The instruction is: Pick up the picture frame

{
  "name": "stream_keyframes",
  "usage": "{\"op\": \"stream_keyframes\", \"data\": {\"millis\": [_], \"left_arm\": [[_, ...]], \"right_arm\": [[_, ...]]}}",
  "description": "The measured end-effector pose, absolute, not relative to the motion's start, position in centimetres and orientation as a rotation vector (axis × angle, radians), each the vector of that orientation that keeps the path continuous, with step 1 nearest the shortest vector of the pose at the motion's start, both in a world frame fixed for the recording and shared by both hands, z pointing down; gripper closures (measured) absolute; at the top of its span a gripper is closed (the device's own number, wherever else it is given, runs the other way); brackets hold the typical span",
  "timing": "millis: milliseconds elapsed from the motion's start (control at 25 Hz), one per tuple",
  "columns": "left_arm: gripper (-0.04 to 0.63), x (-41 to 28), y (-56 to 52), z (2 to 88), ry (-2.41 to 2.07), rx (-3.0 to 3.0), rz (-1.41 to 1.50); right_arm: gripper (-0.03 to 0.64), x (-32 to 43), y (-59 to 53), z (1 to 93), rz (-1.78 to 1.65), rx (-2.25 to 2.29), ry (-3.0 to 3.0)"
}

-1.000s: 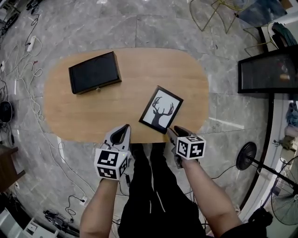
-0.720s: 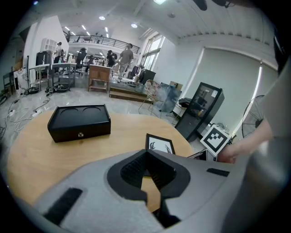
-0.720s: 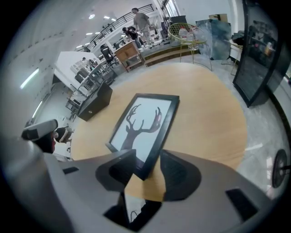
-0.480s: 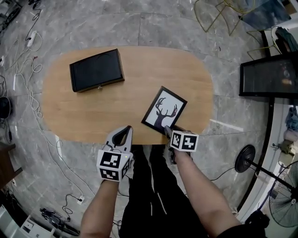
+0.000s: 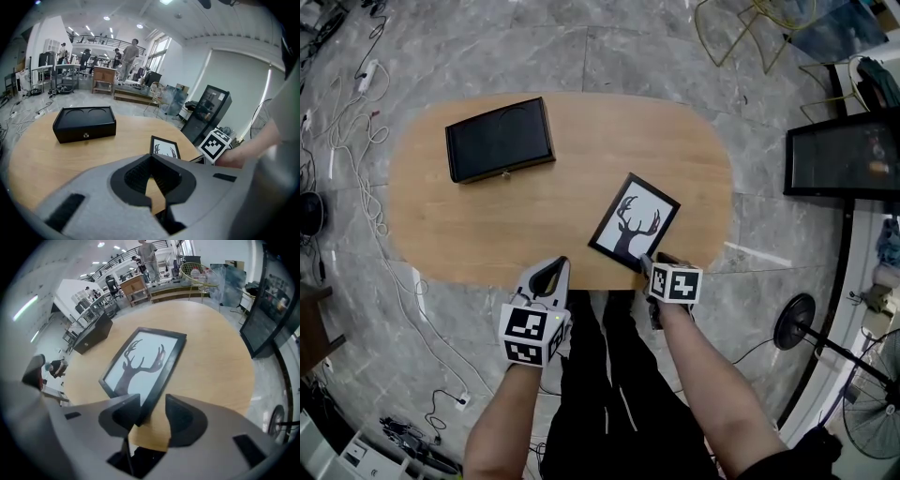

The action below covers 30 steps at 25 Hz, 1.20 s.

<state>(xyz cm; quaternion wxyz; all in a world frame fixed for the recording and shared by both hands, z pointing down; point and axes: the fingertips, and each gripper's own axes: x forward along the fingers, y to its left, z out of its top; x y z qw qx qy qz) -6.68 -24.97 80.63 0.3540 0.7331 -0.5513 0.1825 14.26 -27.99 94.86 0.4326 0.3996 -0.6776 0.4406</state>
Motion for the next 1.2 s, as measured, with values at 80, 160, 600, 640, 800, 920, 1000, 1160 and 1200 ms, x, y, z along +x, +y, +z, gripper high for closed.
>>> {"op": "stream_keyframes", "data": {"millis": [80, 160, 600, 640, 800, 920, 1000, 1160, 1200], "left_arm": [[0.586, -6.7, -24.7, 80.7, -1.424, 1.892, 0.482], [0.586, -6.8, -24.4, 80.6, -1.422, 1.892, 0.484], [0.586, -6.8, -23.5, 80.9, -1.411, 1.886, 0.479], [0.586, -6.8, -23.4, 81.1, -1.408, 1.885, 0.48], [0.586, -6.8, -23.4, 81.9, -1.4, 1.878, 0.486], [0.586, -6.9, -23.6, 82.4, -1.394, 1.875, 0.483], [0.586, -6.9, -23.7, 82.7, -1.387, 1.876, 0.483], [0.586, -6.7, -23.9, 82.7, -1.372, 1.89, 0.486], [0.586, -6.8, -23.9, 82.6, -1.371, 1.892, 0.486]], "right_arm": [[0.442, 13.4, -27.4, 95.3, 1.086, 0.961, -1.681], [0.445, 12.9, -26.8, 95.5, 1.023, 0.923, -1.682], [0.503, 19.7, -27.7, 95.0, 0.859, 0.891, -1.621], [0.499, 19.5, -28.0, 95.0, 0.868, 0.89, -1.625], [0.486, 18.8, -28.6, 95.7, 0.868, 0.872, -1.581], [0.494, 18.9, -28.8, 95.7, 0.87, 0.883, -1.558], [0.531, 19.0, -28.7, 95.7, 0.879, 0.897, -1.553], [0.523, 19.1, -28.7, 96.0, 0.888, 0.89, -1.525], [0.534, 19.1, -28.7, 96.0, 0.89, 0.89, -1.518]]}}
